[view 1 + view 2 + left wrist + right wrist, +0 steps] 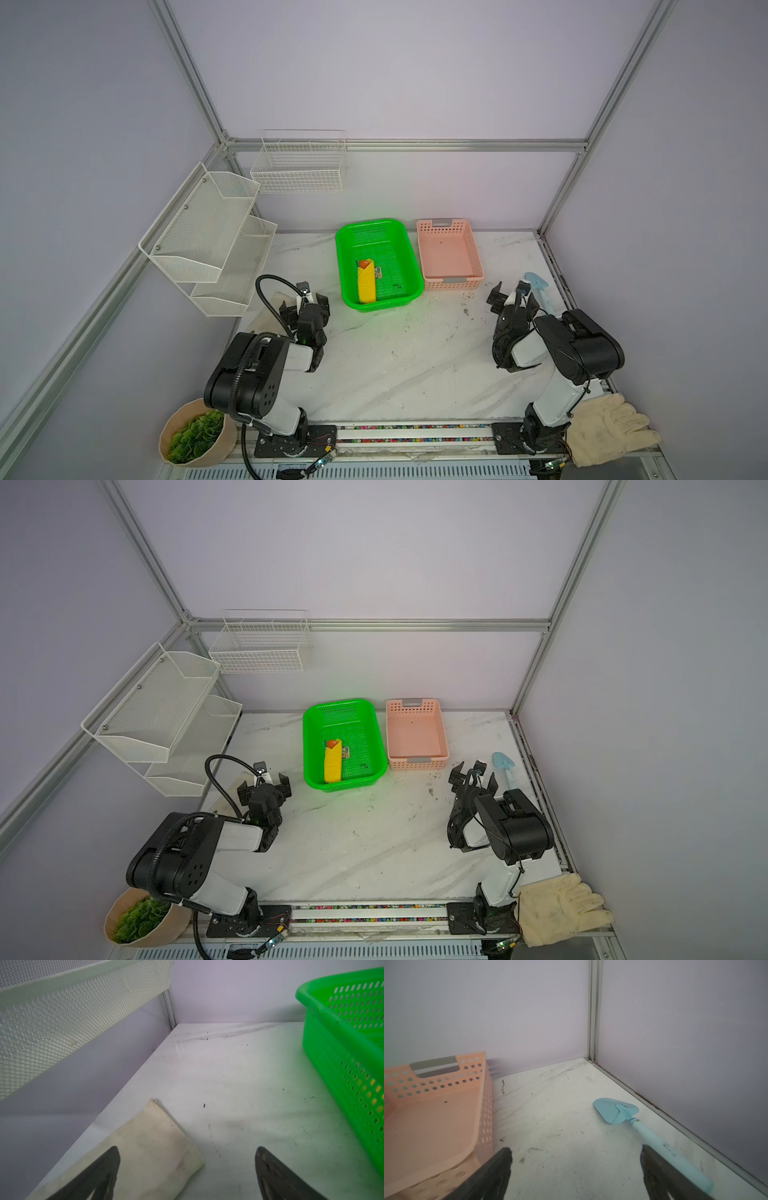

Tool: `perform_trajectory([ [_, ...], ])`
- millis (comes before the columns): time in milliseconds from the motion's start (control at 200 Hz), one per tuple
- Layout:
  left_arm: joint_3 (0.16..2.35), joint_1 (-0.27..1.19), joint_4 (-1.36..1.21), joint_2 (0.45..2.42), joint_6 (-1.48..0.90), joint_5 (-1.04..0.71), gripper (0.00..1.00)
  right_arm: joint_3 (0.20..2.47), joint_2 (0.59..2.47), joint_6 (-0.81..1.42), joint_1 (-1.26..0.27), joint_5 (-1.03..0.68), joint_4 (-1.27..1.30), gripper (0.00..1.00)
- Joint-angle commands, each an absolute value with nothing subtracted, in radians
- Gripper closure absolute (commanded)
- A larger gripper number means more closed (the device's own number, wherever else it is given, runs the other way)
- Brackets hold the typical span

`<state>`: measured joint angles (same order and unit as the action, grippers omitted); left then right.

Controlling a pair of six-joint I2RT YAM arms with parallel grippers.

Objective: Place the utensils on the paper napkin and roll it up

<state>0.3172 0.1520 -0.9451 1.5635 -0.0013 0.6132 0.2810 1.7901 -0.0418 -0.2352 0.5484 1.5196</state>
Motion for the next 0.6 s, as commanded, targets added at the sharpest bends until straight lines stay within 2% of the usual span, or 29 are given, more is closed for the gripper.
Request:
perform_trajectory([
  [0, 0.296, 0.15, -1.124, 1.538, 0.041, 0.577, 0.0, 0.261, 1.851, -0.136, -0.23, 0.433, 1.834, 0.03],
  [100, 0.249, 0.114, -1.209, 1.574, 0.03, 0.439, 0.0, 0.324, 1.838, -0.093, -0.228, 0.468, 1.703, 0.03],
  [185, 0.231, 0.121, -1.375, 1.645, 0.071, 0.444, 0.0, 0.408, 1.808, -0.055, -0.21, 0.477, 1.488, 0.03],
  [270, 0.328, 0.102, -1.107, 1.601, 0.02, 0.445, 0.0, 0.441, 1.805, -0.024, -0.174, 0.437, 1.424, 0.03],
  [335, 0.383, 0.032, -0.953, 1.58, -0.034, 0.334, 0.0, 0.451, 1.797, -0.003, -0.157, 0.419, 1.387, 0.03],
  [595, 0.371, 0.015, -0.969, 1.574, -0.037, 0.307, 0.0, 0.448, 1.792, -0.002, -0.151, 0.411, 1.391, 0.03],
])
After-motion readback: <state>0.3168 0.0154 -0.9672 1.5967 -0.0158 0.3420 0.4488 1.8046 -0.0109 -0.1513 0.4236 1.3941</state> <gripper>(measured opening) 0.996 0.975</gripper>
